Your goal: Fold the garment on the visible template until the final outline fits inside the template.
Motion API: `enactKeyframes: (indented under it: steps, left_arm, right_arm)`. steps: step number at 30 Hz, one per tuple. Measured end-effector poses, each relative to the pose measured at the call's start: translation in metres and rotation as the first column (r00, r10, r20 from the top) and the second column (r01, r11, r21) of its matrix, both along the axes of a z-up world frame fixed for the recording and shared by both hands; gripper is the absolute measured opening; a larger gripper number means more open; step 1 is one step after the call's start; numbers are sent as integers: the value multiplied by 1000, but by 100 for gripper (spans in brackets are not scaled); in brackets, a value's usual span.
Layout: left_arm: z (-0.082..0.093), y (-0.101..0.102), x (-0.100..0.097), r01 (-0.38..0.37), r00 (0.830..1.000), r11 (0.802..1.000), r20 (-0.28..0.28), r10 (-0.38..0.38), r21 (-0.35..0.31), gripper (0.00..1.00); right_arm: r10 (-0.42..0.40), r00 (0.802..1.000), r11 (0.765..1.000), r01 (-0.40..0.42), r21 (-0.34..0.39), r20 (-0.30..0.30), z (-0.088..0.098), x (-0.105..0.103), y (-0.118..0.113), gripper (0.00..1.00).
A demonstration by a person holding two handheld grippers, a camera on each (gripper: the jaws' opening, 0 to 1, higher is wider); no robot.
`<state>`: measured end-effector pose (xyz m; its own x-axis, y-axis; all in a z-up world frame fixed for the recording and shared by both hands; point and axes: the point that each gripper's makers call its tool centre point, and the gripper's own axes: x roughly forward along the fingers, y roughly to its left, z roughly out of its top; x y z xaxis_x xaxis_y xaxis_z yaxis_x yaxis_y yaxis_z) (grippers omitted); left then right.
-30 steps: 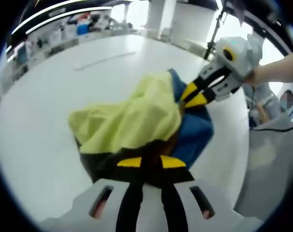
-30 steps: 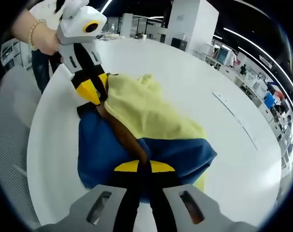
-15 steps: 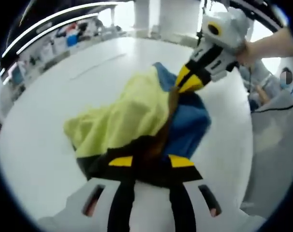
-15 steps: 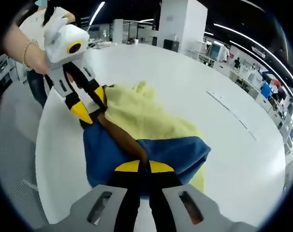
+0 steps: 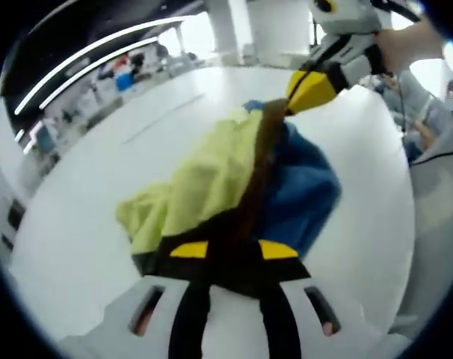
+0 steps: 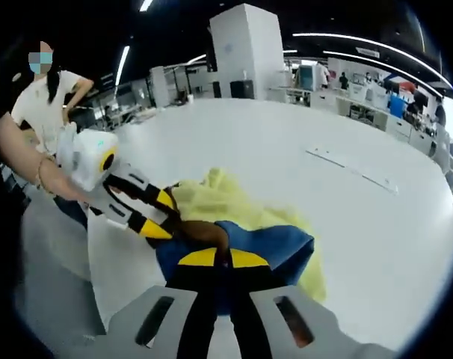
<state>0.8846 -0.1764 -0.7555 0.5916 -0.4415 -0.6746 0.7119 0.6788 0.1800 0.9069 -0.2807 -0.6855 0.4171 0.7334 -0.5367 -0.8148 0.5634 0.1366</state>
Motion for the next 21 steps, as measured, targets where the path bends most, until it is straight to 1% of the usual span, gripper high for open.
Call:
enactKeyframes:
  steps: [4, 5, 7, 9, 12, 17, 19, 21]
  left_arm:
    - [9, -4, 4, -1, 997, 999, 81, -2, 37, 21]
    - [12, -4, 6, -9, 994, 999, 110, 3, 49, 20]
    - [15, -6, 8, -20, 991, 998, 135, 13, 54, 20]
    - [19, -7, 12, -23, 983, 996, 184, 7, 85, 19]
    - [20, -10, 15, -20, 978, 995, 207, -2, 102, 18]
    - [24, -11, 24, -26, 970, 993, 242, -3, 115, 19]
    - [29, -13, 28, -18, 963, 992, 267, -16, 125, 18]
    - [31, -12, 31, -23, 959, 990, 282, -17, 137, 14]
  right_arm:
    - [-25, 1000, 998, 25, 49, -8, 14, 1, 3, 4]
    - [-30, 1000, 997, 30, 65, -8, 19, 1, 5, 4]
    - [-38, 999, 996, 39, 85, -14, 25, 1, 7, 4]
    - [-46, 999, 993, 48, 105, -21, 31, 2, 10, 4]
    - [-55, 998, 987, 59, 153, -29, 45, 2, 16, 4]
    - [-52, 998, 981, 57, 183, -34, 58, 2, 24, 4]
    - [-54, 998, 978, 61, 198, -38, 61, 3, 26, 3]
    - [-57, 998, 977, 64, 204, -38, 64, 4, 27, 3]
